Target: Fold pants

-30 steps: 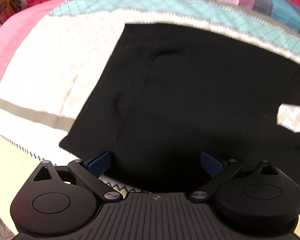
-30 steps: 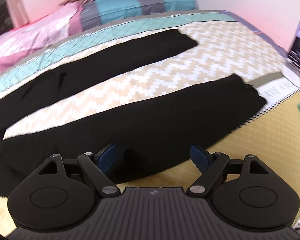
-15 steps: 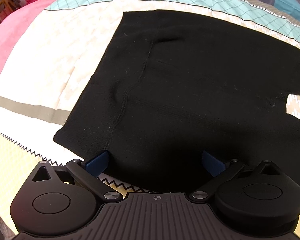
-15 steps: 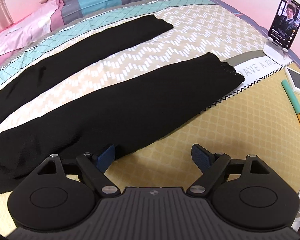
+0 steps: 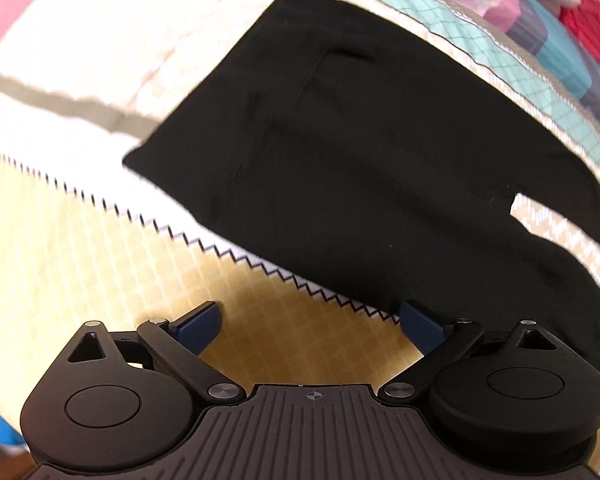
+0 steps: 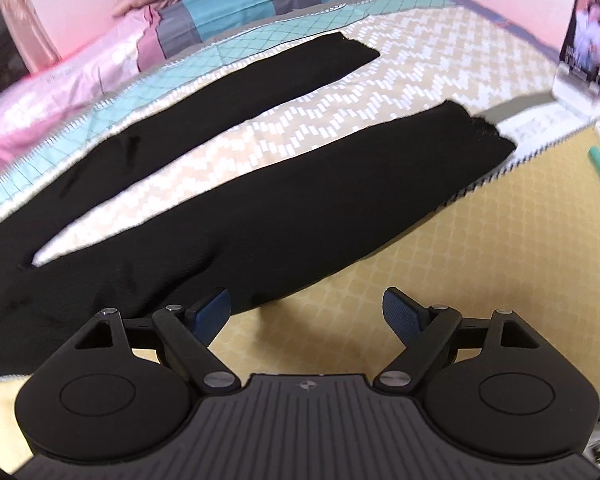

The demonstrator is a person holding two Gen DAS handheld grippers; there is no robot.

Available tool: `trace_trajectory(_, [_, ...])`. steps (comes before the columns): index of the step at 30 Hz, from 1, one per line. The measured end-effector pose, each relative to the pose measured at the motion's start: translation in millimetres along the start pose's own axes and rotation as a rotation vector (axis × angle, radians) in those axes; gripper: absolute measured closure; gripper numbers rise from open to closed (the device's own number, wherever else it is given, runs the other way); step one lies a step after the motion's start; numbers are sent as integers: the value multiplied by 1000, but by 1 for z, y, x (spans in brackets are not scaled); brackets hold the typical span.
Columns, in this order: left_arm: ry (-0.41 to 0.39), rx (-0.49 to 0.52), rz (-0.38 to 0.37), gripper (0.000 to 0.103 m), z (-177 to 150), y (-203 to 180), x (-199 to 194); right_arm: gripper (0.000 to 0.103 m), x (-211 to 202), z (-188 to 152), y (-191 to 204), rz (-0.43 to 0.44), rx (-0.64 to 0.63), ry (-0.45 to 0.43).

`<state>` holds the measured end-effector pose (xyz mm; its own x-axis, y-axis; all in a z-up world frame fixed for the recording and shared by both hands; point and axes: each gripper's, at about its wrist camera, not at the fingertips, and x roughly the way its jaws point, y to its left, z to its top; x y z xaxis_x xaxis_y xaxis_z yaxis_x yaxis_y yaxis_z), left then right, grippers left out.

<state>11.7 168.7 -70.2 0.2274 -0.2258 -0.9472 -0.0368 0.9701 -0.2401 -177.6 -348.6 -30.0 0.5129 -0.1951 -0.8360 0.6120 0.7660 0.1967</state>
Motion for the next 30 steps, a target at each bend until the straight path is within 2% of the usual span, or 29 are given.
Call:
trace_trajectory(4, [-19,-70,-60,0,5,11,2,17,1,1,-15,79,115,27])
trace_trajectory(9, [-47,-109,-117,0,7,16,1,17,1,0,-29,111,235,29])
trace_trajectory(17, [-70,-148,-166,0,14,23,0,17,2,-7,-60,151,416,21])
trace_trajectory(22, [-85,-173,-198,0,14,34,-4,14,5,-8,-65,172,461,12])
trace_trajectory(27, [-89,-177,-197,0,17,36,-8,14,8,-5,-67,180,461,0])
trace_trajectory(30, [-84,-189,-253,0,14,39,-10,15,7,-5,-75,200,520,-16])
